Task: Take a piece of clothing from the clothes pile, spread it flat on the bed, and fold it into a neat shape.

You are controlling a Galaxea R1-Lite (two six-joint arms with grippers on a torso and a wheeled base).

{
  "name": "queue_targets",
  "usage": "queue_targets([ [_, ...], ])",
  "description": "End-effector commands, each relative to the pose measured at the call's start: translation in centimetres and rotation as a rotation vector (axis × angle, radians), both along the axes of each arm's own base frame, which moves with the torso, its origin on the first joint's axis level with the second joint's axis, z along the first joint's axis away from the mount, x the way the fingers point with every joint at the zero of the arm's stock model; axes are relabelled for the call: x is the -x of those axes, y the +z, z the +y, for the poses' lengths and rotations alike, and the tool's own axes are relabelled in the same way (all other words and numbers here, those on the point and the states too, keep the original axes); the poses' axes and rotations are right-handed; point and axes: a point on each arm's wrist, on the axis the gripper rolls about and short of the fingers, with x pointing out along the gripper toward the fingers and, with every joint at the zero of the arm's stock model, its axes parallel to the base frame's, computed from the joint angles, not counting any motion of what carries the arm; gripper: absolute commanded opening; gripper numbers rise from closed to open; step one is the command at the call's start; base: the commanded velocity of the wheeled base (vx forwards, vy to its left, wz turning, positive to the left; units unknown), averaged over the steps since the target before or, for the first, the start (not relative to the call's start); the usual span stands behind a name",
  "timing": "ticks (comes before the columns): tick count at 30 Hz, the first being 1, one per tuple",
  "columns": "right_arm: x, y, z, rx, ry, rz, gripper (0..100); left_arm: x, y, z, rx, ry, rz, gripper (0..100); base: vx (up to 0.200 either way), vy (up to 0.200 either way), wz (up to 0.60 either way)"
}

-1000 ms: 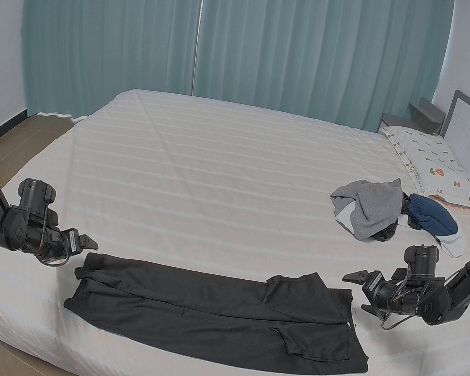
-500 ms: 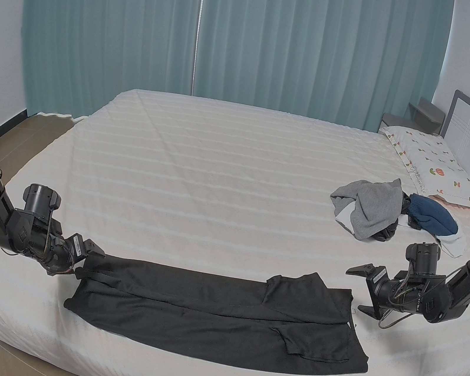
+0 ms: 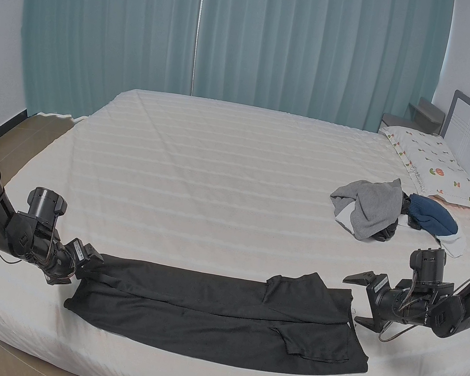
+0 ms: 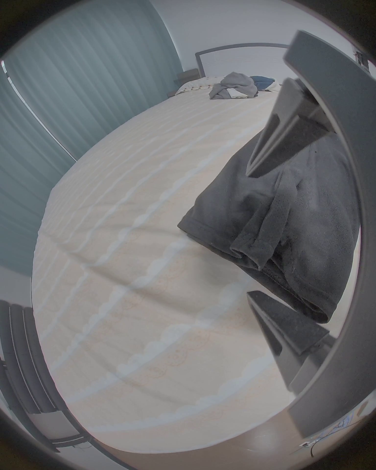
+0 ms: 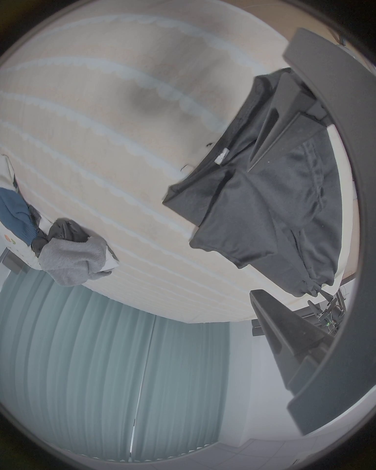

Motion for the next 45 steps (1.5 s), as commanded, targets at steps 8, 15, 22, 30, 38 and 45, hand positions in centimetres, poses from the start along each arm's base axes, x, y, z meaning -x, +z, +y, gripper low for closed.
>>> queue_targets([
  [8,1.4,-0.3,2.9,-0.047,0.034,0.061,100,-0.3,-1.0,0.0,-0.078,0.052,-0.005,0,0.000,0.000,0.00],
  [15,0.2,-2.2,3.7,-0.003,-0.028,0.093,100,-0.9,0.2,-0.4,-0.060,0.127,-0.122,0,0.000,0.000,0.00],
  [22,-0.7,-3.7,4.6,0.053,-0.061,0.107,100,-1.1,0.5,-0.5,-0.051,0.132,-0.157,0,0.000,0.000,0.00],
  [30,-1.5,-4.3,4.7,0.070,-0.088,0.102,100,-1.1,0.6,-0.5,-0.048,0.131,-0.162,0,0.000,0.000,0.00],
  [38,-2.5,-4.4,4.9,0.062,-0.134,0.090,0,-1.1,0.9,-0.6,-0.047,0.129,-0.171,0,0.000,0.000,0.00],
  [45,-2.7,-3.5,4.6,0.059,-0.143,0.070,0,-1.4,1.6,-0.7,-0.045,0.128,-0.199,0,0.000,0.000,0.00],
])
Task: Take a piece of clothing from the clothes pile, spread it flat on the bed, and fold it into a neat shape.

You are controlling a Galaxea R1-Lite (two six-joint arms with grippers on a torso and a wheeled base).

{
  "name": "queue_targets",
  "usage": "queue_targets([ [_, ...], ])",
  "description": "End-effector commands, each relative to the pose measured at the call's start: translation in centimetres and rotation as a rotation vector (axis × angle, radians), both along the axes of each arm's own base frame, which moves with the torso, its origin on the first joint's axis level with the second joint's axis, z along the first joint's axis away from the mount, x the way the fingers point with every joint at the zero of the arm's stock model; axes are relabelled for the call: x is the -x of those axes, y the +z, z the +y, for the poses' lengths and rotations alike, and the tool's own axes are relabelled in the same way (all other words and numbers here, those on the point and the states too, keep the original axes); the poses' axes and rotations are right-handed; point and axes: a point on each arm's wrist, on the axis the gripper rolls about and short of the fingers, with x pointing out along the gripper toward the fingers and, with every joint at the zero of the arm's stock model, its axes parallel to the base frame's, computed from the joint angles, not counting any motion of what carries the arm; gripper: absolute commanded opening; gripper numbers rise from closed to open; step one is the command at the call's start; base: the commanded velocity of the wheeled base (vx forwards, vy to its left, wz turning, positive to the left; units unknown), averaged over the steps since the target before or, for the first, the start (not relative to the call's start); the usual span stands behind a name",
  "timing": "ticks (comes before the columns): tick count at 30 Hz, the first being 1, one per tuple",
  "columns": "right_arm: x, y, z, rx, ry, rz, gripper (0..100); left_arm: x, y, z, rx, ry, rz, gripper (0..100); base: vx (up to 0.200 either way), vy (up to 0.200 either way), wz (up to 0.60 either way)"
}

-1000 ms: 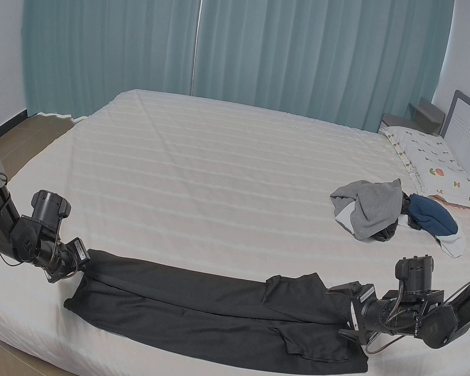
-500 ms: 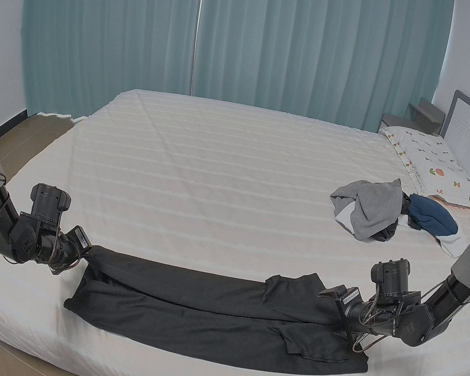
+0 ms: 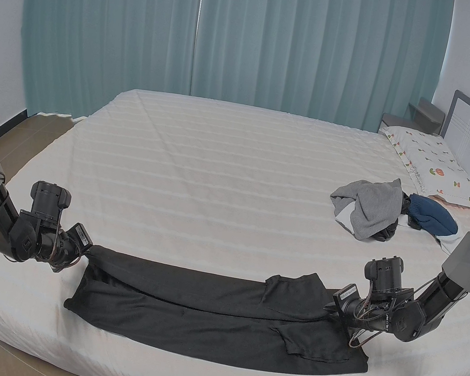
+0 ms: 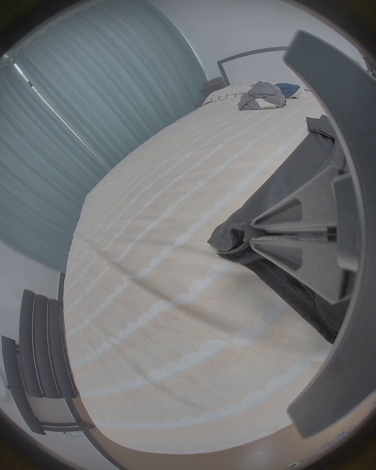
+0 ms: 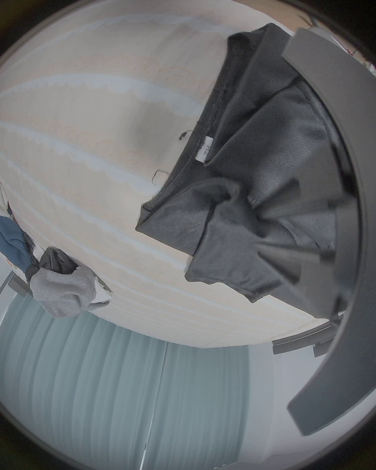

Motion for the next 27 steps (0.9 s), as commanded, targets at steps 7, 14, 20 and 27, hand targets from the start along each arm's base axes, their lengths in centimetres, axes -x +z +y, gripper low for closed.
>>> queue_targets([
  [7,-3.4,3.3,-1.2,-0.021,-0.050,-0.097,0,-3.0,2.8,-0.3,-0.001,-0.007,-0.118,0,0.000,0.000,0.00],
  [14,-8.0,7.9,-1.6,-0.047,-0.074,-0.268,0,-6.2,5.8,-0.3,0.003,-0.008,-0.213,0,0.000,0.000,0.00],
  [20,-8.3,6.9,-1.3,0.032,-0.008,-0.277,0,-6.5,5.3,-0.1,0.002,-0.003,-0.207,0,0.000,0.000,0.00],
  [27,-5.9,4.3,-1.5,0.099,0.029,-0.169,0,-4.6,2.6,-0.1,-0.018,-0.028,-0.094,0,0.000,0.000,0.00],
])
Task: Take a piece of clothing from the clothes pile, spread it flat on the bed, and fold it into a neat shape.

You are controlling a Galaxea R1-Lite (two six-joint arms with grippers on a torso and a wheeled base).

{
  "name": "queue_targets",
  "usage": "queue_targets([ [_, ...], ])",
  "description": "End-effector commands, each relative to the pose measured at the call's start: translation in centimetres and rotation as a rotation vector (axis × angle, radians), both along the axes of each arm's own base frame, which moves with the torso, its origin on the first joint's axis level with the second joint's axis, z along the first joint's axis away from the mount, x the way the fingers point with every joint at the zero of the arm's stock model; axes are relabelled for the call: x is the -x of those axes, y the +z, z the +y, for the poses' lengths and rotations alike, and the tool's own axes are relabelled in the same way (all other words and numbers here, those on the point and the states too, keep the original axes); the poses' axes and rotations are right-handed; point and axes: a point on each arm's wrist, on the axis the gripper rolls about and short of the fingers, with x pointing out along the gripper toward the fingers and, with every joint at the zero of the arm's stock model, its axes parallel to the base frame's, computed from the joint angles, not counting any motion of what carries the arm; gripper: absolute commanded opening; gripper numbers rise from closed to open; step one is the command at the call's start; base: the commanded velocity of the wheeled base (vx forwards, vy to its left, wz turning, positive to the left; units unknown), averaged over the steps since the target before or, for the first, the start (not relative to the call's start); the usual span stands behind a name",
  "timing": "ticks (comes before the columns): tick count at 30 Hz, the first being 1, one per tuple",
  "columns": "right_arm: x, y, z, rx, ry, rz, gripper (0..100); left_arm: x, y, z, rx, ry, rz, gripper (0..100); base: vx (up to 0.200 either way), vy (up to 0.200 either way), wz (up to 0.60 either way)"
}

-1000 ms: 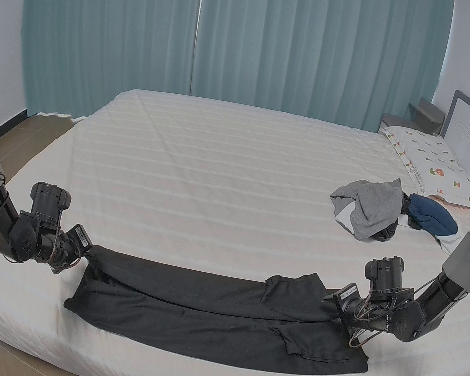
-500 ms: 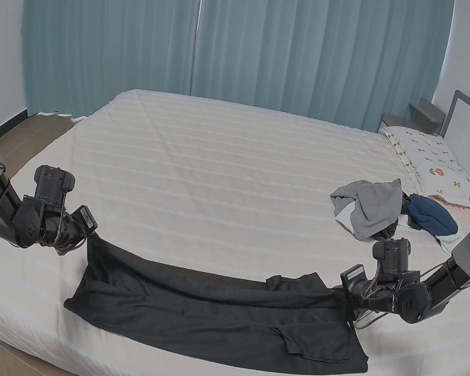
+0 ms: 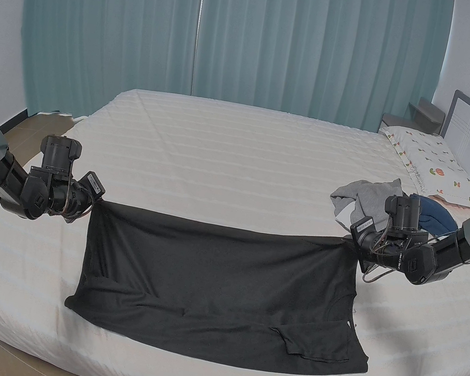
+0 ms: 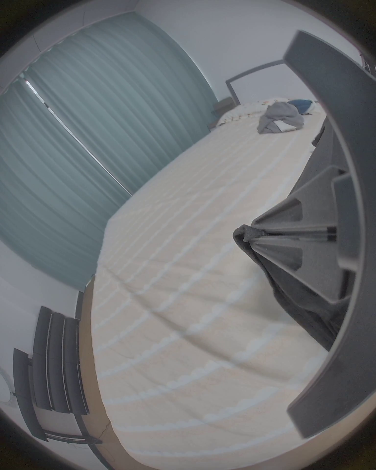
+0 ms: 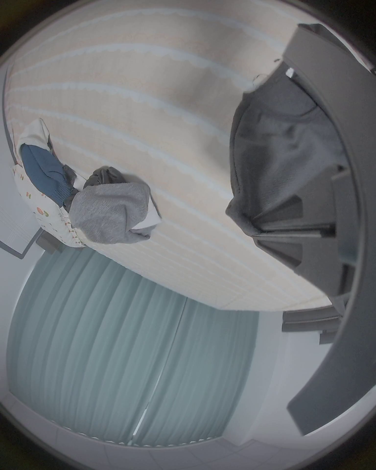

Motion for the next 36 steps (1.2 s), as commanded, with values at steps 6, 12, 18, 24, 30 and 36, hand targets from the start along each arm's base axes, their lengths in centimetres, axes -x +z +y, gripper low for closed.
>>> queue_targets([
  [6,4.5,-4.7,-0.4,0.135,0.084,0.196,0,4.0,-5.0,0.0,-0.121,-0.111,0.214,0,0.000,0.000,0.00],
  [12,6.1,-5.9,-0.2,0.171,0.123,0.254,0,5.7,-6.0,-0.1,-0.153,-0.148,0.278,0,0.000,0.000,0.00],
  [18,7.2,-6.6,0.5,0.185,0.151,0.286,0,6.8,-6.9,0.0,-0.191,-0.191,0.324,0,0.000,0.000,0.00],
  [24,7.6,-6.9,0.5,0.215,0.178,0.298,0,7.4,-7.3,0.0,-0.213,-0.216,0.348,0,0.000,0.000,0.00],
  [30,7.8,-7.0,0.4,0.219,0.178,0.304,0,7.8,-7.5,-0.1,-0.227,-0.234,0.363,0,0.000,0.000,0.00],
  [36,8.4,-7.4,0.6,0.229,0.197,0.321,100,8.1,-7.4,-0.1,-0.241,-0.251,0.361,100,0.000,0.000,0.00],
])
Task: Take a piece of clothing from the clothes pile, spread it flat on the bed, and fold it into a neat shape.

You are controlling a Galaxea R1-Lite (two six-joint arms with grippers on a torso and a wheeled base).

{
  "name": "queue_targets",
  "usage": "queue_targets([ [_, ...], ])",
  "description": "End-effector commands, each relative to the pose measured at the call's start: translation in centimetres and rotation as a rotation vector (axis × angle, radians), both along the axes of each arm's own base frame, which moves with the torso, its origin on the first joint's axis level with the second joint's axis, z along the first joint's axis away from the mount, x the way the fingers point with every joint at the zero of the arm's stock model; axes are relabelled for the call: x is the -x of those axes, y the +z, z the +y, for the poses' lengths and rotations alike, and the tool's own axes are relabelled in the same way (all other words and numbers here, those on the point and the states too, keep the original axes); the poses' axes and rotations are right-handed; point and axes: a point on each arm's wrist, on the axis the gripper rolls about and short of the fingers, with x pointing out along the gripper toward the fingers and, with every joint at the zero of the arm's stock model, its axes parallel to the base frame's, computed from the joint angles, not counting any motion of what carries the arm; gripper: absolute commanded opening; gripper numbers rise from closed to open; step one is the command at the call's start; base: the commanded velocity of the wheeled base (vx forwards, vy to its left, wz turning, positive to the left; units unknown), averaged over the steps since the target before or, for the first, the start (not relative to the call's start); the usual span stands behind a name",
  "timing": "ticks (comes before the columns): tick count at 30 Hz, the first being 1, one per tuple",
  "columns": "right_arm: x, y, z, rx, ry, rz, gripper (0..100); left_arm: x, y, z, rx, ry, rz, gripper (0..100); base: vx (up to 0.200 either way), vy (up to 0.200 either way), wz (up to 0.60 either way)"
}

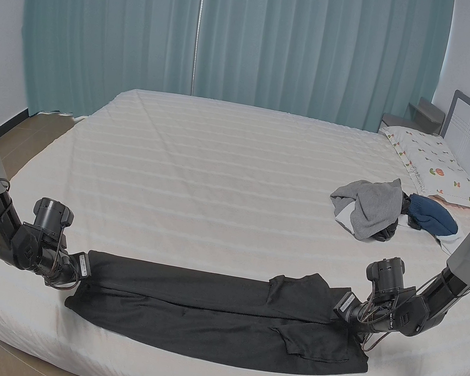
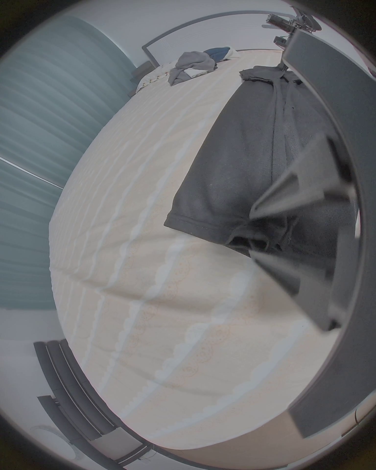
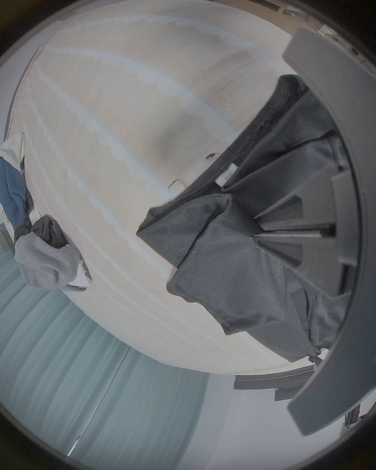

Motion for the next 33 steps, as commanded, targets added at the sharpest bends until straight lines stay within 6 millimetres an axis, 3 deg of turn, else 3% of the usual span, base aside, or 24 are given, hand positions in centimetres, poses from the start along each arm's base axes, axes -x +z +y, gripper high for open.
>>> queue_targets([
  [1,0.2,0.0,0.1,0.001,0.007,0.005,100,0.2,0.1,0.0,0.000,-0.002,-0.001,100,0.000,0.000,0.00],
  [6,0.0,2.5,-0.6,-0.023,-0.014,-0.072,100,0.4,1.0,0.2,-0.003,0.006,-0.024,100,0.000,0.000,0.00],
  [9,-0.1,5.3,-1.7,-0.047,-0.040,-0.148,100,0.6,2.4,0.6,-0.001,0.020,-0.070,100,0.000,0.000,0.00],
  [13,-0.9,6.8,-3.0,-0.081,-0.060,-0.196,100,0.1,4.0,1.4,0.010,0.047,-0.135,100,0.000,0.000,0.00],
  [19,-1.9,5.8,-4.1,-0.167,-0.065,-0.167,100,-1.9,5.1,1.9,0.087,0.076,-0.191,100,0.000,0.000,0.00],
  [23,-2.4,5.1,-4.1,-0.195,-0.077,-0.153,100,-3.0,4.3,1.9,0.129,0.082,-0.166,100,0.000,0.000,0.00],
  [25,-2.9,3.6,-4.2,-0.209,-0.099,-0.131,100,-5.4,2.1,2.0,0.158,0.102,-0.117,100,0.000,0.000,0.00],
  [33,-3.2,2.6,-5.2,-0.223,-0.142,-0.140,100,-7.8,-0.9,1.3,0.205,0.145,-0.076,100,0.000,0.000,0.00],
])
